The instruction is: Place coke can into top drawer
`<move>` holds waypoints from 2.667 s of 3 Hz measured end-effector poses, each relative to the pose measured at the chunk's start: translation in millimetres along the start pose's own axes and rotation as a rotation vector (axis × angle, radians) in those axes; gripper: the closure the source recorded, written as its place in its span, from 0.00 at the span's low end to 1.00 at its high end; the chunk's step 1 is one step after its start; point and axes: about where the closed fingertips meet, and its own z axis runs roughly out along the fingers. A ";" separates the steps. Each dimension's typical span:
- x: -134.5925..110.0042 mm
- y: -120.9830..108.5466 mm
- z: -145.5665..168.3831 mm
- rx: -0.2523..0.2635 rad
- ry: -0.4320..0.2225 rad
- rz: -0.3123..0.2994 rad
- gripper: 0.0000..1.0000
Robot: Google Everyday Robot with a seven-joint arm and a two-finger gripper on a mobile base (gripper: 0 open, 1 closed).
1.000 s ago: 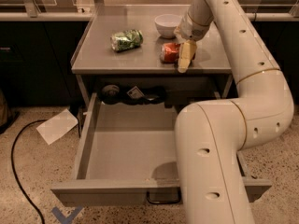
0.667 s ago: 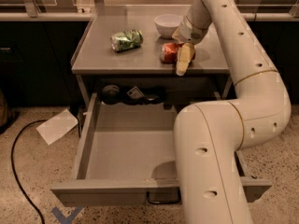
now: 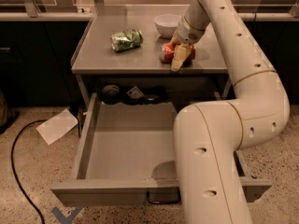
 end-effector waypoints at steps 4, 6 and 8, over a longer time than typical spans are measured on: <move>-25.6 4.3 -77.3 0.146 -0.054 -0.022 1.00; -67.3 55.4 -192.1 0.400 -0.212 -0.040 1.00; -65.7 129.3 -129.8 0.265 -0.220 -0.039 1.00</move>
Offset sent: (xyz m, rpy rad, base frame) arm -0.0299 0.0044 0.0196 0.0117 -0.0573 0.0056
